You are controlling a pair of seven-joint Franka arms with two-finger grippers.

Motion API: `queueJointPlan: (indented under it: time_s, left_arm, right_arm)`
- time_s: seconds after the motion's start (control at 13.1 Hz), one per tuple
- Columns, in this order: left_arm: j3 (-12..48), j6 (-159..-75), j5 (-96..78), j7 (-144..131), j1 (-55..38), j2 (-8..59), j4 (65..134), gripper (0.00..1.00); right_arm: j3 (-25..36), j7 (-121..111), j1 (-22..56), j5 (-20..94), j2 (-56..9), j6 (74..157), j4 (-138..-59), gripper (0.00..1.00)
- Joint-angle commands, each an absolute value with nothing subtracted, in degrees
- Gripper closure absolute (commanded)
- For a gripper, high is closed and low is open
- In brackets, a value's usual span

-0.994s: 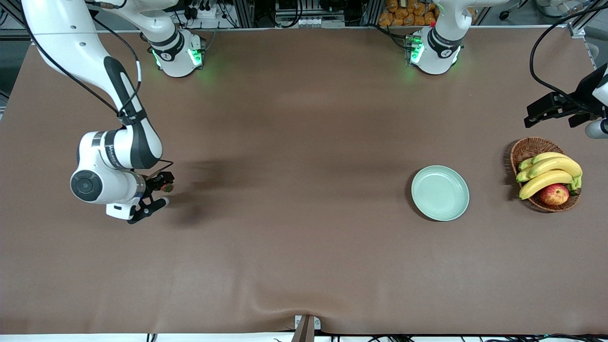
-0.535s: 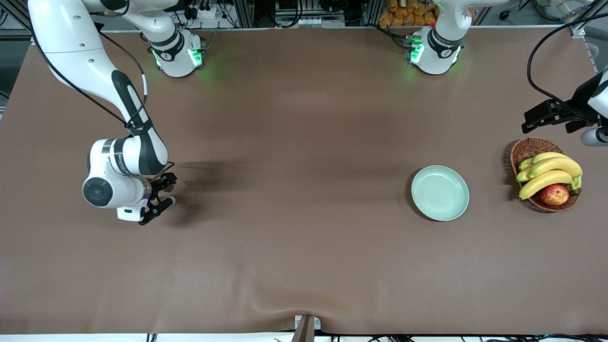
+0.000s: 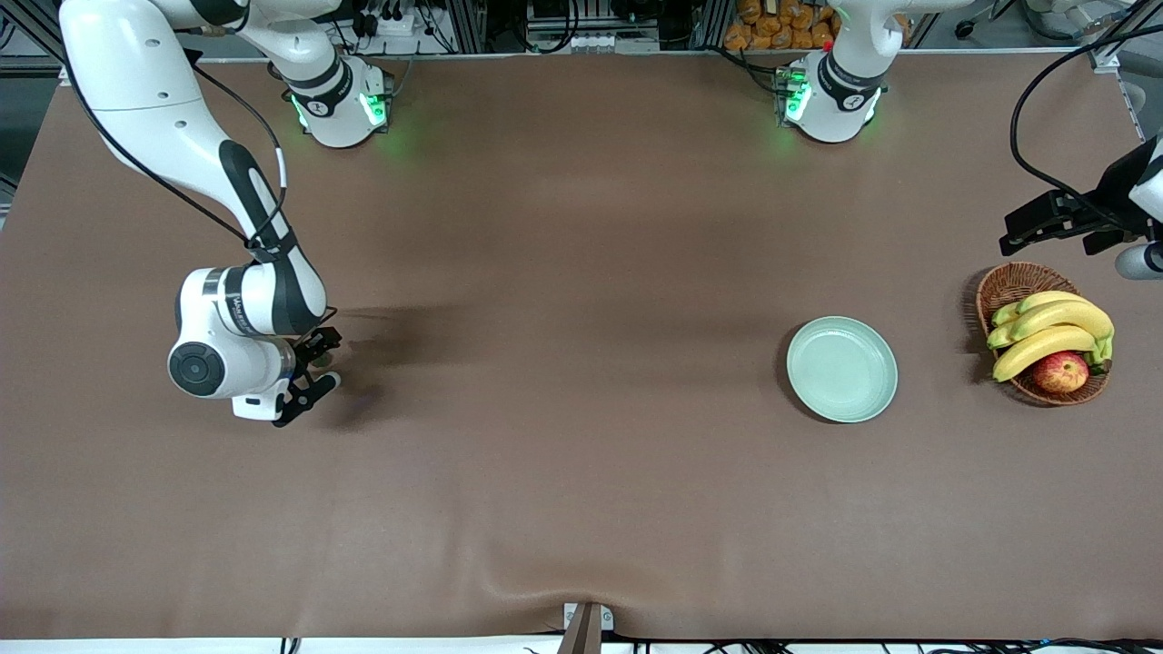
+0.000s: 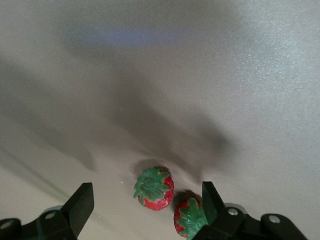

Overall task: Collect all strawberries into plate
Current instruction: 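Lower the right gripper and grasp the first red strawberry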

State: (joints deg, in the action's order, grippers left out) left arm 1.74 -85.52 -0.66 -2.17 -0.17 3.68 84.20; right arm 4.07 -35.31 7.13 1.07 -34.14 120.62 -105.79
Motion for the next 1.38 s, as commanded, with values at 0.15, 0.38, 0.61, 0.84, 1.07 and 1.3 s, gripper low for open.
queueJointPlan:
  time_s: [0.15, 0.38, 0.61, 0.84, 1.07, 1.3]
  left_arm:
    - [1.49, -86.31, -2.11, -1.85, 0.0, 3.25, 84.2, 0.0]
    - [1.49, -87.09, -2.2, -1.93, 0.0, 3.51, 84.29, 0.0]
    - [1.49, -88.77, -2.2, -1.93, -0.26, 4.13, 84.38, 0.0]
    - [1.84, -88.77, -2.2, -1.93, -0.26, 3.78, 85.08, 0.0]
    - [1.93, -88.59, -2.28, -1.85, -0.26, 3.16, 85.87, 0.0]
    - [1.93, -88.94, -3.51, -1.76, -0.17, 3.34, 85.61, 0.0]
  right_arm:
    - [3.87, -37.71, 6.86, 1.58, -34.1, 122.61, -106.79, 0.49]
    - [3.87, -37.71, 6.86, 1.58, -34.1, 123.22, -106.79, 0.68]
    - [3.87, -37.53, 7.03, 1.67, -34.28, 124.98, -106.44, 0.89]
    - [-0.08, -35.96, 7.47, 5.34, -34.19, 125.24, -102.58, 1.0]
    - [-0.53, -26.4, 14.73, 13.69, -34.54, 125.33, -99.85, 1.0]
    - [-0.44, -12.44, 23.44, 20.2, -37.08, 128.21, -96.51, 1.0]
